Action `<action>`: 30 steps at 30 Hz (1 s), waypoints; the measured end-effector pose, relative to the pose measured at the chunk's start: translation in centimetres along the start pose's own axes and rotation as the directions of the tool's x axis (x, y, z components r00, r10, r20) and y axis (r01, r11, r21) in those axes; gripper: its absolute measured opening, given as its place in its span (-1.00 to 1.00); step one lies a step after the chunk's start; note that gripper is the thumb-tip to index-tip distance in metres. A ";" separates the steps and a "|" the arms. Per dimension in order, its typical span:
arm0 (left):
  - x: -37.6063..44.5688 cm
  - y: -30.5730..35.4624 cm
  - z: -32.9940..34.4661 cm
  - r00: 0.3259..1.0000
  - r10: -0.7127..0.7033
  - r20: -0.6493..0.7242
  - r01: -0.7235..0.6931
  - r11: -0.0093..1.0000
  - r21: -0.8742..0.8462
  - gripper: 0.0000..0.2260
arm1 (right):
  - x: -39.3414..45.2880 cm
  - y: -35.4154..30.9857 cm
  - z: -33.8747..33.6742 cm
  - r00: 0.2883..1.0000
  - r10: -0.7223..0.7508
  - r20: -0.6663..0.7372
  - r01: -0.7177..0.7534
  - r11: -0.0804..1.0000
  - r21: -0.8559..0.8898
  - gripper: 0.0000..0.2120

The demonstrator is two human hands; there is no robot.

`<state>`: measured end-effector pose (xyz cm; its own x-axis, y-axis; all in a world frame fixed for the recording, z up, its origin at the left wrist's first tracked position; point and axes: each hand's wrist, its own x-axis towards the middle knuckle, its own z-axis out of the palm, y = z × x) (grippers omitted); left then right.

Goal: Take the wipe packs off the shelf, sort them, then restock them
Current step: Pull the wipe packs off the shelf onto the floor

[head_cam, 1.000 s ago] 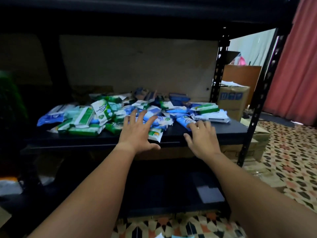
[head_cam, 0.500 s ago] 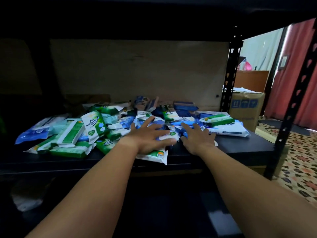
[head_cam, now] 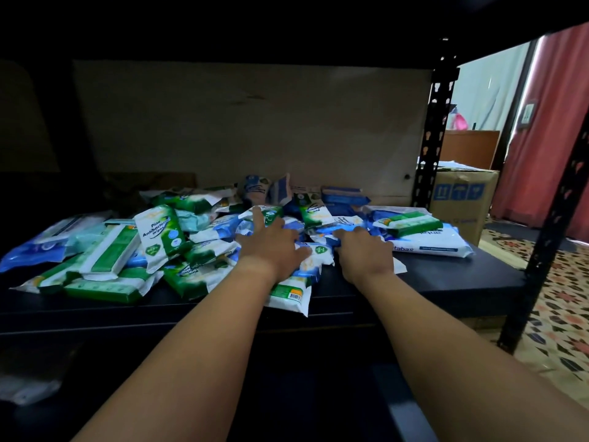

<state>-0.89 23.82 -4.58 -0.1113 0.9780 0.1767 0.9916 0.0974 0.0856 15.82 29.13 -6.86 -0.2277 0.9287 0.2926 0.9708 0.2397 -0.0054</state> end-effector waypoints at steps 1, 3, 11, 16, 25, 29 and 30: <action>0.1 0.1 0.1 1.000 0.001 -0.021 -0.001 1.000 -0.004 -0.55 | 0.0 0.0 0.0 1.000 -0.001 -0.005 0.001 1.000 0.003 -0.51; 0.1 0.5 0.1 0.998 0.011 -0.066 -0.011 1.000 0.005 -0.64 | 0.0 0.0 0.2 1.000 -0.002 -0.023 0.003 1.000 0.017 -0.53; -0.7 1.3 -0.5 0.972 0.059 -0.226 -0.017 0.982 0.186 -0.82 | -0.5 0.6 -0.1 0.999 0.002 -0.050 0.001 0.998 0.061 -0.57; -2.0 2.2 -2.2 0.959 0.090 -0.268 -0.054 0.989 0.139 -0.73 | -2.2 1.3 -1.5 0.998 0.036 -0.047 -0.031 0.994 0.102 -0.58; -6.9 3.0 -1.3 0.859 0.265 -0.439 -0.300 0.954 -0.011 -0.75 | -7.6 3.7 -3.0 0.978 0.033 -0.206 -0.008 0.993 0.122 -0.56; -10.3 2.7 0.4 0.705 0.328 -0.629 -0.389 0.920 0.044 -0.58 | -12.0 4.1 -2.5 0.959 0.054 -0.280 -0.016 0.991 0.133 -0.58; -11.5 2.7 0.8 0.672 0.338 -0.658 -0.394 0.917 0.068 -0.60 | -13.1 4.0 -2.3 0.949 0.052 -0.312 -0.015 0.993 0.121 -0.57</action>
<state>3.13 13.01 -7.14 0.2166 0.5689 0.7934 0.9572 -0.2836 -0.0579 22.84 17.22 -8.49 -0.1418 0.8052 0.5757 0.9580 0.2582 -0.1250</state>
